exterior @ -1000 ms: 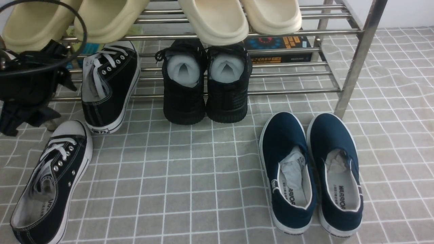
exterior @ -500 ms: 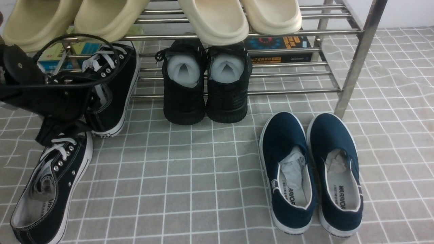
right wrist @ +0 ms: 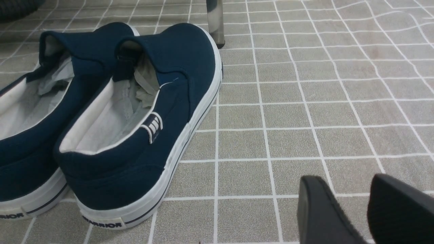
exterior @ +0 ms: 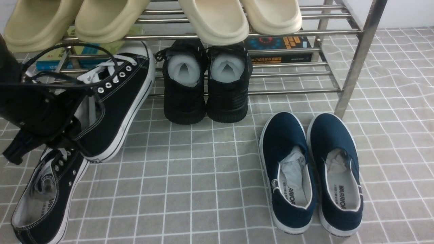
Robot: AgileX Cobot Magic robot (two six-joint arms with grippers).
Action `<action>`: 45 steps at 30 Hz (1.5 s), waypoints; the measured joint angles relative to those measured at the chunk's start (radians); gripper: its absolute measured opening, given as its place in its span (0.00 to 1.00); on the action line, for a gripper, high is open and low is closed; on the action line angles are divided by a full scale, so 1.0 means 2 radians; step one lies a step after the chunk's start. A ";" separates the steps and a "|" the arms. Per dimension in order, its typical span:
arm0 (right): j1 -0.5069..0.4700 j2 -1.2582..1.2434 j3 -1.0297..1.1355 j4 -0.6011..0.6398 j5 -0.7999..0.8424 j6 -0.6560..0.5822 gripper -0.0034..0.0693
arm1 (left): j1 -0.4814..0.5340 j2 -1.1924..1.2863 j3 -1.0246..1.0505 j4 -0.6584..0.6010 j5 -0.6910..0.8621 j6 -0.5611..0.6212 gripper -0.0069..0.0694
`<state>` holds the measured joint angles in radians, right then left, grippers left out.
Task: Take the shoes off the shelf with your hand from the grey coffee tablecloth.
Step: 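Set the held shoe down on the floor in front of the rack with the left gripper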
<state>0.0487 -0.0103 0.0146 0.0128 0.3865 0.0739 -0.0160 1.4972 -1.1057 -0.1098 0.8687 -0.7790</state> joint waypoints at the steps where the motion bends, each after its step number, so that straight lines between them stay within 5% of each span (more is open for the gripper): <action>1: 0.000 0.000 0.000 0.000 0.000 0.000 0.38 | -0.006 -0.011 0.006 0.019 0.009 -0.015 0.16; 6: 0.000 0.000 0.000 0.000 0.000 0.000 0.38 | -0.061 -0.056 0.043 0.105 0.033 -0.120 0.16; 9: 0.000 0.000 0.000 0.000 0.000 0.000 0.38 | -0.128 -0.072 0.069 0.164 0.042 -0.238 0.16; 18: 0.000 0.000 0.000 0.000 0.000 0.000 0.38 | -0.229 -0.065 0.090 0.238 0.078 -0.439 0.16; 45: 0.000 0.000 0.000 0.000 0.000 0.000 0.38 | -0.239 0.030 0.088 0.216 0.088 -0.462 0.17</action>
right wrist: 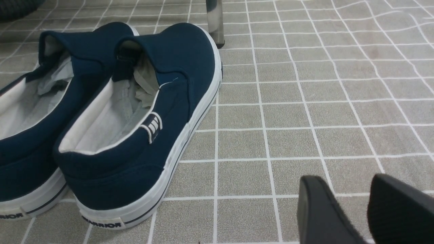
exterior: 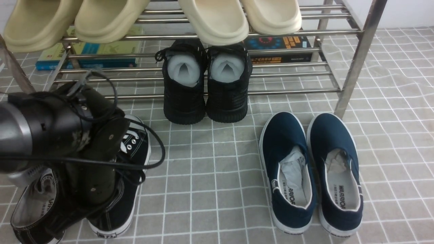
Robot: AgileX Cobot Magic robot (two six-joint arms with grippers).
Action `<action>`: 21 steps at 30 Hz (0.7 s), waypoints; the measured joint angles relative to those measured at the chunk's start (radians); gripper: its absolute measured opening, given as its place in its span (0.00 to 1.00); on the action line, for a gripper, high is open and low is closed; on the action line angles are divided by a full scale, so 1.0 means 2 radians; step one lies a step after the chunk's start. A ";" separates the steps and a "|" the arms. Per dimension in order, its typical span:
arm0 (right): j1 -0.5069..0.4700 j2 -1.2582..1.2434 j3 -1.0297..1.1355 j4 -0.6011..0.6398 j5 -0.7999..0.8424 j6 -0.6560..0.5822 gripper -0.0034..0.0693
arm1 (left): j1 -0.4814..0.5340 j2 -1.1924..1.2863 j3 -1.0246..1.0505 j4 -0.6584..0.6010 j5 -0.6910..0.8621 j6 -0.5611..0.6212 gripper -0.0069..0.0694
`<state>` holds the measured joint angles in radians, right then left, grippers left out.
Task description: Take the shoes off the shelf with your hand from the grey coffee tablecloth.
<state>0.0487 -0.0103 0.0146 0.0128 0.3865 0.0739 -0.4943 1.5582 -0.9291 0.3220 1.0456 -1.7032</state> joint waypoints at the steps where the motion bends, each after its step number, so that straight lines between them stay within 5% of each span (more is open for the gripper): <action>1: 0.000 0.000 0.000 0.000 0.000 0.000 0.38 | 0.000 0.000 0.000 0.000 0.000 0.004 0.17; 7: 0.000 0.000 0.000 0.000 0.000 0.000 0.38 | 0.000 0.000 0.000 0.008 0.005 0.025 0.27; 12: 0.000 0.000 0.000 0.000 0.000 0.000 0.38 | 0.000 -0.002 -0.007 0.021 0.015 0.071 0.51; 15: 0.000 0.000 0.000 0.000 0.000 0.000 0.38 | 0.000 -0.014 -0.026 0.036 0.039 0.127 0.56; 19: 0.000 0.000 0.000 0.000 0.000 0.000 0.38 | 0.000 -0.044 -0.074 0.070 0.072 0.244 0.50; 21: 0.000 0.000 0.000 0.000 0.000 0.000 0.38 | 0.000 -0.070 -0.101 0.068 0.076 0.347 0.39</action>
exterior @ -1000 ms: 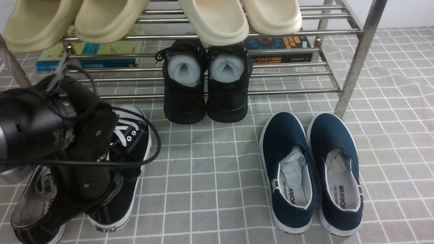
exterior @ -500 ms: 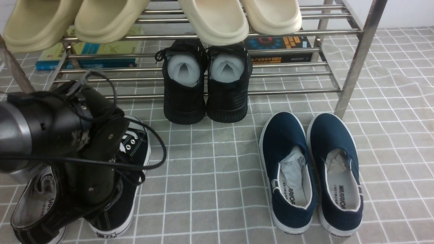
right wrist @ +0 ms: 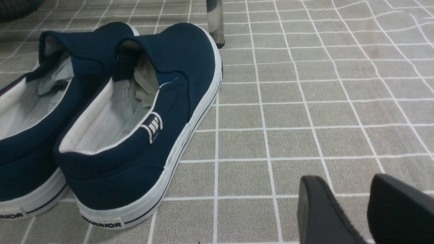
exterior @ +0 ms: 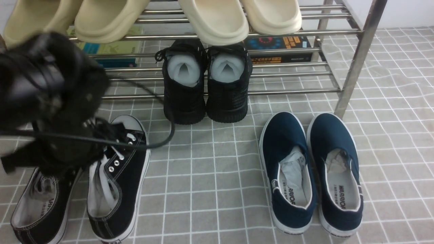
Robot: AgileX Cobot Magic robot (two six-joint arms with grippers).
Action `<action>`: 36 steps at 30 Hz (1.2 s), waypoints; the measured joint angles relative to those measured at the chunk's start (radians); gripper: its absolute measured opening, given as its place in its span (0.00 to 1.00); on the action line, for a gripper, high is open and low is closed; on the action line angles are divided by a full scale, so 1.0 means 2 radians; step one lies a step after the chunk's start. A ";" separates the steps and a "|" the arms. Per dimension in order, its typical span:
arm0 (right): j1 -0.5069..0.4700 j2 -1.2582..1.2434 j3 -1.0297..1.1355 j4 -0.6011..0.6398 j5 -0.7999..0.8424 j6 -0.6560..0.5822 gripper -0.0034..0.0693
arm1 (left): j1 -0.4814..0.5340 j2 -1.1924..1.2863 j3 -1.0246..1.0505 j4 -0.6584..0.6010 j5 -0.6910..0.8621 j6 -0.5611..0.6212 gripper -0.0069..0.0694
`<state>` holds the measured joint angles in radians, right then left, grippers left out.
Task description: Take the shoes off the shelf with your hand from the grey coffee tablecloth.
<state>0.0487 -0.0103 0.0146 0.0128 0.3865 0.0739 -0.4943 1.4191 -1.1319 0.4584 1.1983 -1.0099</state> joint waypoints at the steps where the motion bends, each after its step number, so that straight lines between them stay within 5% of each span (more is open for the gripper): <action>1: 0.000 0.000 0.000 0.000 0.000 0.000 0.38 | 0.000 -0.016 -0.010 -0.012 0.001 0.053 0.32; 5: 0.000 0.000 0.000 0.000 0.000 0.000 0.38 | 0.000 -0.088 -0.018 -0.103 0.013 0.234 0.12; 11: 0.000 0.000 0.000 0.000 0.000 0.000 0.38 | 0.000 -0.224 0.036 -0.207 0.017 0.370 0.09; 20: 0.000 0.000 0.000 0.000 0.000 0.000 0.38 | 0.000 -0.434 0.188 -0.236 -0.165 0.384 0.09; 36: 0.000 0.000 0.000 0.000 0.000 0.000 0.38 | 0.000 -0.501 0.259 -0.182 -0.202 0.360 0.11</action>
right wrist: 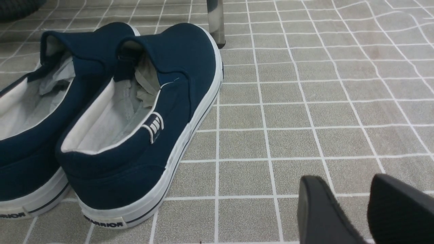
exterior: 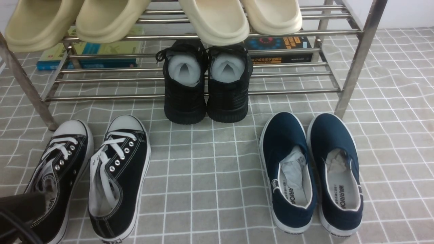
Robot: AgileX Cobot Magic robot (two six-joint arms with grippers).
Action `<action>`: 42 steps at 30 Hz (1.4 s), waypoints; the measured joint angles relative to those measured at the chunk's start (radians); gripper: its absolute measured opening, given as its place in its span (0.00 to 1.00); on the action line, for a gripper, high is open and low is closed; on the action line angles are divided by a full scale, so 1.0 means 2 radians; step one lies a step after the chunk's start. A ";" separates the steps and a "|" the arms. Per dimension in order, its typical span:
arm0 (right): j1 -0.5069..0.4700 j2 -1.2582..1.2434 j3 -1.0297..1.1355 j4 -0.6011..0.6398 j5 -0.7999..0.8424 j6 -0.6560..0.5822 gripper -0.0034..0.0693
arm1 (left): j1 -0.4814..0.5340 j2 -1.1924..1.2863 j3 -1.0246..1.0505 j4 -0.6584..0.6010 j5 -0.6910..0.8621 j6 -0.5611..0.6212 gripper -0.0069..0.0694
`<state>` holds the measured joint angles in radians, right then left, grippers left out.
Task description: Take the shoes off the shelf with your hand from the grey coffee tablecloth.
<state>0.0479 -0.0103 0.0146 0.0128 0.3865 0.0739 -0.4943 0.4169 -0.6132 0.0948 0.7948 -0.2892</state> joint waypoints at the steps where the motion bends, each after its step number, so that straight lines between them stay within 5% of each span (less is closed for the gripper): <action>1: 0.000 0.000 0.000 0.000 0.000 0.000 0.38 | 0.000 -0.005 0.021 0.001 -0.027 0.007 0.11; 7: 0.000 0.000 0.000 0.000 0.000 0.000 0.38 | 0.018 -0.071 0.121 0.007 -0.173 0.026 0.12; 11: 0.000 0.000 0.000 0.000 0.000 0.000 0.38 | 0.097 -0.129 0.192 -0.026 -0.246 0.068 0.12; 20: 0.000 0.000 0.000 0.000 0.000 0.000 0.38 | 0.259 -0.210 0.315 -0.047 -0.259 0.082 0.13; 42: 0.000 0.000 0.000 0.000 0.000 0.000 0.38 | 0.240 -0.215 0.320 0.013 -0.213 0.072 0.16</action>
<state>0.0479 -0.0103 0.0146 0.0128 0.3865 0.0739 -0.0148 -0.0128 0.0267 0.1217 0.3691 -0.1448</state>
